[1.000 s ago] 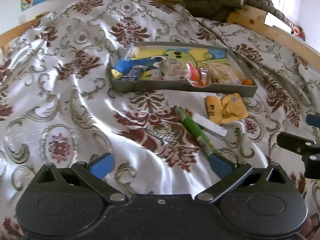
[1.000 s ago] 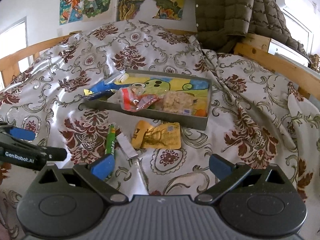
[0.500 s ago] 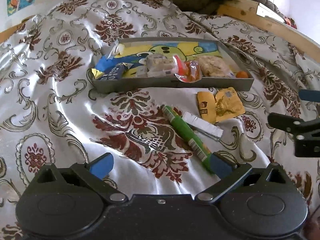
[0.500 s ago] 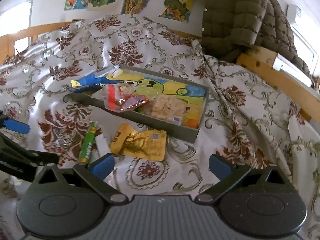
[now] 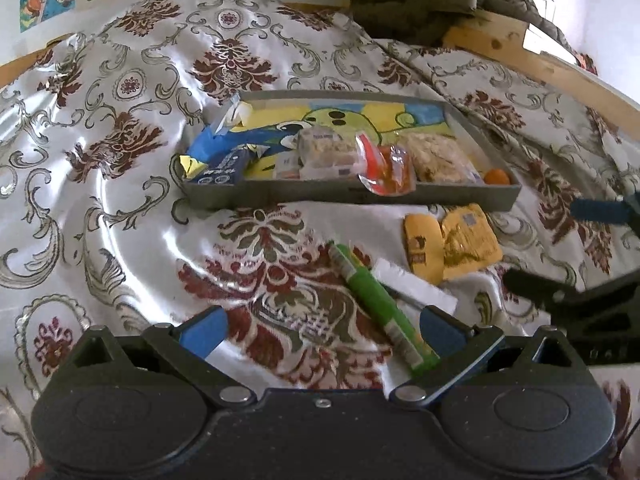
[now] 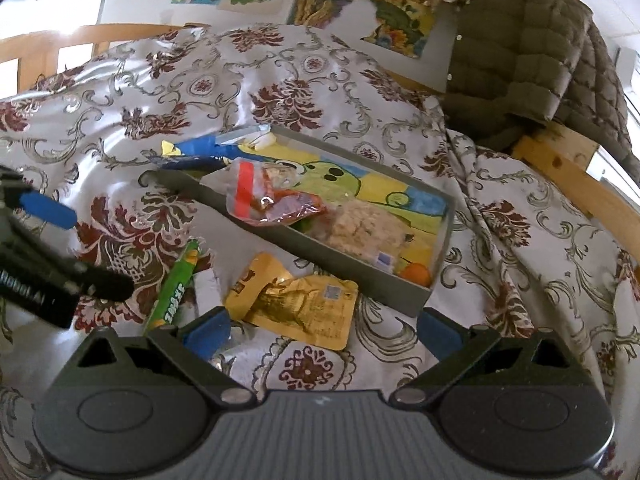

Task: Organize snacks
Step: 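Lower left tool onto the green stick while right tool moves toward the white-wrapped stick, then close left tool on the green stick while right tool grasps the white-wrapped stick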

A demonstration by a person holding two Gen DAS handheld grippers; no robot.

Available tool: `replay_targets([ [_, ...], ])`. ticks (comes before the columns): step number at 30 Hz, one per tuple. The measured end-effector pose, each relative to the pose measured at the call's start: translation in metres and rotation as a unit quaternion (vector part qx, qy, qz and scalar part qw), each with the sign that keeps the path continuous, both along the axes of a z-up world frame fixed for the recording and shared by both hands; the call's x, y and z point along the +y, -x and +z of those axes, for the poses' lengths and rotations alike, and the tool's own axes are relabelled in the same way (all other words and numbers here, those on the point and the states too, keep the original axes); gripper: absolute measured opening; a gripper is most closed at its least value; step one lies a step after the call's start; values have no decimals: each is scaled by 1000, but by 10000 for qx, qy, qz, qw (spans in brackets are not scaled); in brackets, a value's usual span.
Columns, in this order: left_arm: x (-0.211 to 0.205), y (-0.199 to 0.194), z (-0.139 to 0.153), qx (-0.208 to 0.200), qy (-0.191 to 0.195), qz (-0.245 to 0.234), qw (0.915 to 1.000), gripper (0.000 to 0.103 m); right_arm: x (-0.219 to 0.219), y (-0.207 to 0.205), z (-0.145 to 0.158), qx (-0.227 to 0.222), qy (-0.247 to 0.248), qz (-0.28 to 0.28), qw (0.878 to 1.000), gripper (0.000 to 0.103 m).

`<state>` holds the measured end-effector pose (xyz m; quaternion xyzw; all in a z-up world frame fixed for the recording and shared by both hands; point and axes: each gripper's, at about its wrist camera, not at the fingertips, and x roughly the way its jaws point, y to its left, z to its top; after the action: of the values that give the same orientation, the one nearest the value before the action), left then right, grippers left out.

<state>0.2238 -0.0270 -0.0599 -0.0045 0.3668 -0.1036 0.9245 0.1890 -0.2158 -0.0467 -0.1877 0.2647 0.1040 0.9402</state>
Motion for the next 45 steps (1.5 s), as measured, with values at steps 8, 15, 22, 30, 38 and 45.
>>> replay_targets([
  [8,2,-14,-8,60,470,-82,9988,100,5,-11,-10,308,-109,291,9990,83],
  [15,-10,-30,-15,112,954,-457,9943,73,19,-15,-22,528,-52,686,9962,68],
  [22,-14,-33,-24,388,952,-668,9925,35,29,-22,-34,790,-51,832,9934,53],
  [30,-10,-42,-36,728,916,-578,9914,37,45,-29,-44,896,67,1049,9904,46],
  [38,-6,-43,-36,854,1055,-500,9895,37,42,-37,-45,1023,-207,979,9897,38],
  [45,-5,-41,-28,886,799,-140,9928,27,47,-32,-42,1064,-158,1148,9875,23],
])
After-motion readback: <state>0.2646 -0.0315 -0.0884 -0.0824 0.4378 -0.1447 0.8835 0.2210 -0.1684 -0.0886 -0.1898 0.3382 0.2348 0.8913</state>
